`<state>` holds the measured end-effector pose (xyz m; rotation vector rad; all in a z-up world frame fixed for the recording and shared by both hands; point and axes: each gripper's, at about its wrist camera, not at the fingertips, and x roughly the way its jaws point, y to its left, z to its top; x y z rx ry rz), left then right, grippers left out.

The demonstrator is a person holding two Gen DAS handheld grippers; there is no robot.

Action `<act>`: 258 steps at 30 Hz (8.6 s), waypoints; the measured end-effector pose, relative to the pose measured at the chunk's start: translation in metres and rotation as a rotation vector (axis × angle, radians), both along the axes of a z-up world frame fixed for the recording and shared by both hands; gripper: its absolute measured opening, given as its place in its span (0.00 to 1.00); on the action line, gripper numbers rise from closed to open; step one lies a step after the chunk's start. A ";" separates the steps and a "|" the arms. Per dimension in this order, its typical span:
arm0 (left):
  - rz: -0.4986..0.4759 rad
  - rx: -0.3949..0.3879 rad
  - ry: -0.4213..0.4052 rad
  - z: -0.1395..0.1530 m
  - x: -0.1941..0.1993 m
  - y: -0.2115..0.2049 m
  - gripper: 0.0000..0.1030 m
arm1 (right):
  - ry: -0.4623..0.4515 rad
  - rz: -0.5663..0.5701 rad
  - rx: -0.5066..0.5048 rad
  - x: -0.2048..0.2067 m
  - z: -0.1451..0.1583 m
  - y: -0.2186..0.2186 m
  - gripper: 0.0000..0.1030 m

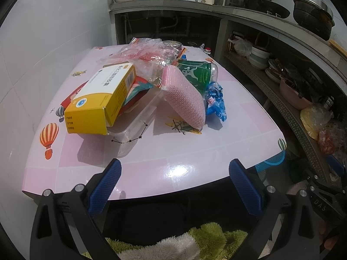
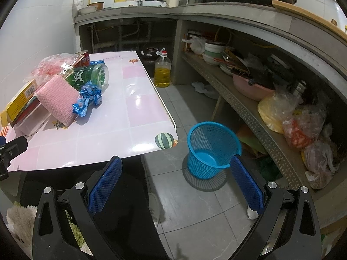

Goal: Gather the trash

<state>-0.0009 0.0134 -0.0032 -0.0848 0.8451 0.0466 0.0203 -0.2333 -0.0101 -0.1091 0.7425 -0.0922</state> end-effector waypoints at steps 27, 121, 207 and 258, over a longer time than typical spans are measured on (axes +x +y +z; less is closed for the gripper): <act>0.001 0.001 0.003 -0.001 -0.001 -0.002 0.95 | 0.001 0.011 0.003 0.000 0.000 0.001 0.93; -0.126 -0.192 0.220 0.016 0.107 0.145 0.69 | 0.151 1.176 0.119 0.161 -0.023 0.181 0.76; -0.673 -0.264 0.133 0.004 0.295 -0.301 0.93 | -0.013 -0.518 0.515 0.102 -0.096 -0.214 0.90; -0.259 -0.186 -0.289 0.027 0.051 0.041 0.95 | -0.110 0.073 0.448 0.043 0.046 -0.015 0.92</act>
